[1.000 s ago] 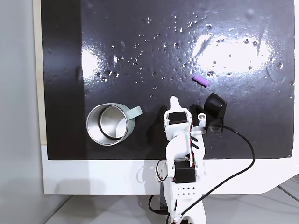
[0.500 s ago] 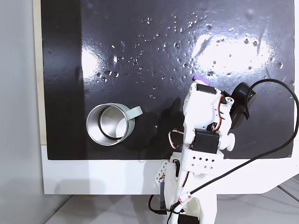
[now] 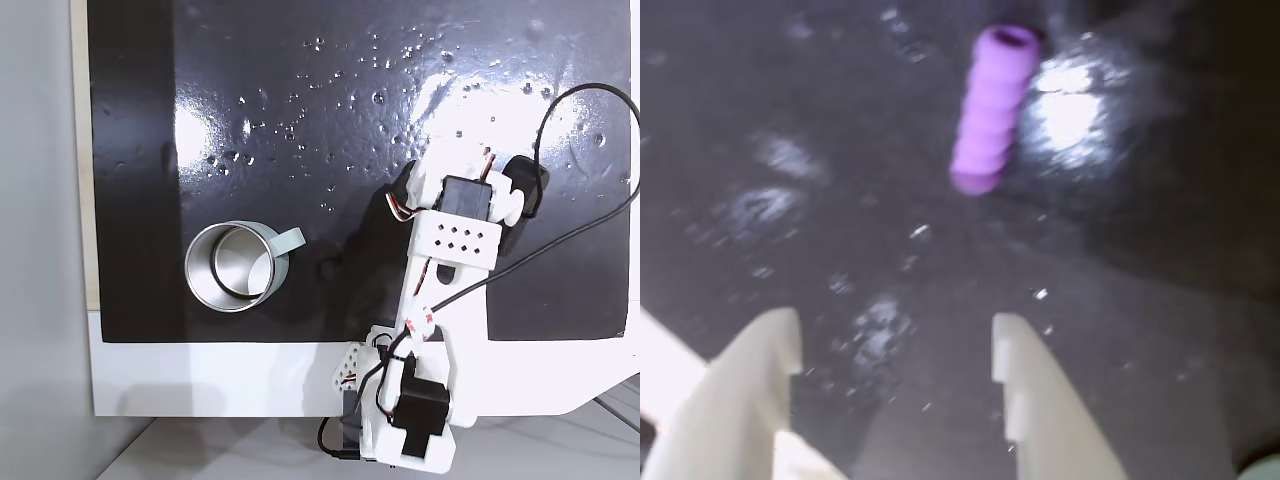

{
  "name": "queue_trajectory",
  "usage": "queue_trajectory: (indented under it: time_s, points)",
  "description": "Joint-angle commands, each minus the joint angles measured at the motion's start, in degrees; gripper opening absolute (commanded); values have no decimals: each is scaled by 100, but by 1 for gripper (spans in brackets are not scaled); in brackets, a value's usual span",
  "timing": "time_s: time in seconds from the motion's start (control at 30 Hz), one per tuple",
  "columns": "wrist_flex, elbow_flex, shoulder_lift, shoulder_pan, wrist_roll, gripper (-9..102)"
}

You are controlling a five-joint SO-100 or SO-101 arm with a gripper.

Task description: Grasp a pengrip and put it in the cup.

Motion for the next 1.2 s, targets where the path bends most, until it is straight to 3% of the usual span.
queue_trajectory:
  time_s: [0.0,0.37,0.43,0.63,0.83,0.97,1.17]
  points:
    - [-18,-352,-281,149,70,25]
    - [-229,-387,-1301,237,-18,26]
    - [-290,-369,-1380,237,-26,23]
    - [-369,-299,-1573,255,62,2]
    - [-519,-158,-1397,272,88,0]
    - [79,-404,-369,-149,149,0]
    - [2153,-2276,826,-1099,606,0]
